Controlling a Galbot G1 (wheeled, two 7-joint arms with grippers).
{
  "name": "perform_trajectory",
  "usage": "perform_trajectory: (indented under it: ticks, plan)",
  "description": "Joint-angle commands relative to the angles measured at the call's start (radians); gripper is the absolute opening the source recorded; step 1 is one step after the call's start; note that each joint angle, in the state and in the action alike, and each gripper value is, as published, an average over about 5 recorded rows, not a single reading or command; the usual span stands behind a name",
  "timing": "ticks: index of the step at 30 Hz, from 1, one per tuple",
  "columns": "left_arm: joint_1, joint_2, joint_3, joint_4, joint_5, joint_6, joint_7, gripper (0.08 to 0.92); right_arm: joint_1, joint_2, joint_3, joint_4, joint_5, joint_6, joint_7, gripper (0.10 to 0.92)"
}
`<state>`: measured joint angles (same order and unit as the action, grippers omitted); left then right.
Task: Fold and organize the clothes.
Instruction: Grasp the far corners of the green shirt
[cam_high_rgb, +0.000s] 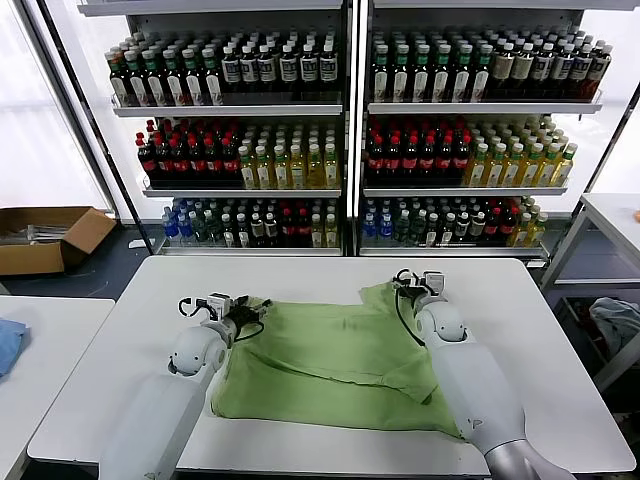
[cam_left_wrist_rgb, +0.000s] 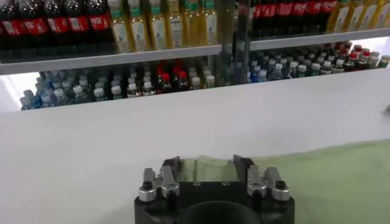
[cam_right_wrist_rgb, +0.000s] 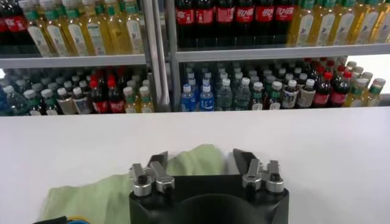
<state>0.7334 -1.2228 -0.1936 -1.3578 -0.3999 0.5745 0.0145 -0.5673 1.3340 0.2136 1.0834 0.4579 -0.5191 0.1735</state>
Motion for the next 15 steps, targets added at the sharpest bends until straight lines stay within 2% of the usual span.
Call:
perform_trajectory:
  ticks: [1,11,15]
  plan:
    - [0.027,-0.011,-0.002,-0.015,0.0,0.002,0.002,0.489,-0.056,0.004,0.002,0.045,0.001,-0.008,0.002,0.502]
    - [0.035,-0.029,-0.02,-0.012,0.0,-0.003,0.006,0.195,-0.127,-0.01,0.025,0.185,0.002,-0.011,0.012,0.207]
    - [0.037,-0.036,-0.031,-0.024,-0.002,-0.031,0.005,0.104,-0.144,-0.007,0.042,0.229,0.001,-0.002,0.01,0.12]
